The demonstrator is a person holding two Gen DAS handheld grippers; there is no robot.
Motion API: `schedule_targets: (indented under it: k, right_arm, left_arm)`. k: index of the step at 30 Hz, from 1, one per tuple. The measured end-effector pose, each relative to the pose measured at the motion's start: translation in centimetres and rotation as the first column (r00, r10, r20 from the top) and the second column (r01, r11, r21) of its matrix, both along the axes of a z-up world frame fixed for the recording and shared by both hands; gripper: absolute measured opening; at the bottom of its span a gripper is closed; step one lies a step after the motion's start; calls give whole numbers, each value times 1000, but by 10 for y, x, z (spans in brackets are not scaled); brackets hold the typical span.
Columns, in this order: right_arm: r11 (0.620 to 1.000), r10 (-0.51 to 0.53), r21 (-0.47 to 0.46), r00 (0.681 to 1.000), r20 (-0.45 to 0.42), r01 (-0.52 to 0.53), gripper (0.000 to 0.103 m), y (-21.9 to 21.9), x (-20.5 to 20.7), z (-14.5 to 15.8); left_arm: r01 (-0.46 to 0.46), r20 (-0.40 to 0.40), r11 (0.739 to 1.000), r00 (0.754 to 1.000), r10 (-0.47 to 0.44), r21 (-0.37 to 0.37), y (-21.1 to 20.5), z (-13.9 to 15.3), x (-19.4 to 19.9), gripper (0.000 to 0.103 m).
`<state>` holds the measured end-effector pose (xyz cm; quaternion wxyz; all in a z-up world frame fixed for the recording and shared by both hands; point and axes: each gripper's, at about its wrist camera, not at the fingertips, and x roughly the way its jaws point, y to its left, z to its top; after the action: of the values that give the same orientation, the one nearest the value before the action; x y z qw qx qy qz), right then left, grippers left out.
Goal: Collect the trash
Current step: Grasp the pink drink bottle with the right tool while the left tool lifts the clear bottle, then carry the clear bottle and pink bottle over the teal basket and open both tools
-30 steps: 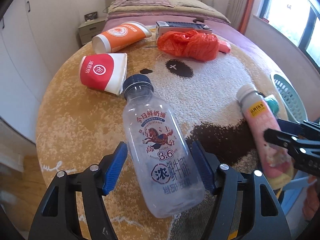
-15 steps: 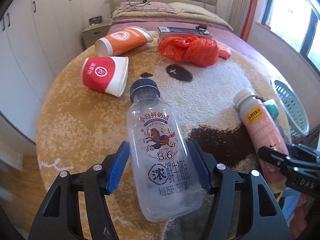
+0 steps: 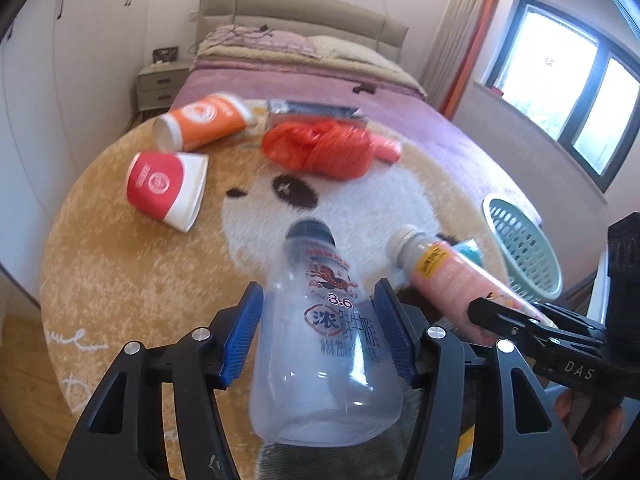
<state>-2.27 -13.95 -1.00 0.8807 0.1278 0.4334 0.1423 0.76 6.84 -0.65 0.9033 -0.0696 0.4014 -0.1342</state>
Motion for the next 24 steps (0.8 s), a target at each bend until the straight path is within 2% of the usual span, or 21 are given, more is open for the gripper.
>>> schedule_targets:
  k: [4,5,6,7,9,11,14,15,16,17,21,24]
  right_arm:
    - [1000,-16,13,999,37,15,46,-9,-2,12]
    - [1000,-20,15,999,44,19,46,-11,-2,14]
    - [1000,-27,13,998,50,27,46,-14,-2,17]
    - [1000,-28,14,998,50,27,46,-15,0,17]
    - [999,-30,25,999,37,29,46,-19,2,14]
    - [999,-23,25,1000,22,22,46,-18,4,9]
    - [999,-4,36,1000,8,3,46,-16,4,3]
    - [999,1,37,1000,4,-1,46,-15,4,1]
    - [999,3,37,1000,2,-3,46,-14,4,0]
    - [999,6,40,1000,-1,-6,46,-13,4,-1]
    - [999,-1,36,1000,-2,2,46,-16,2,-2]
    - [1000,-5,22,1000,5,4,47,-18,-1,-1]
  left_arm:
    - [27,32,1000,999,-27,-7,-12,13,2,29]
    - [38,29,999,999,-37,-6,-16,15,4,11]
    - [52,20,999,998,-52,-5,-20,16,7,5]
    - [70,0,998,998,-70,-9,-24,14,11,5]
    - [79,-23,997,997,-79,2,-26,9,13,7]
    - [85,-52,996,995,-83,26,-24,2,9,26]
    - [72,-71,994,995,-67,78,-18,-8,-7,40]
    - [79,-81,994,994,-73,75,-17,-10,-11,43]
    - [91,-94,994,992,-85,60,-16,-12,-15,55]
    - [108,-113,993,988,-102,51,-17,-13,-19,62]
    - [151,-170,982,977,-130,117,-32,-30,-31,62]
    - [132,-214,984,971,-104,120,-31,-45,-37,56]
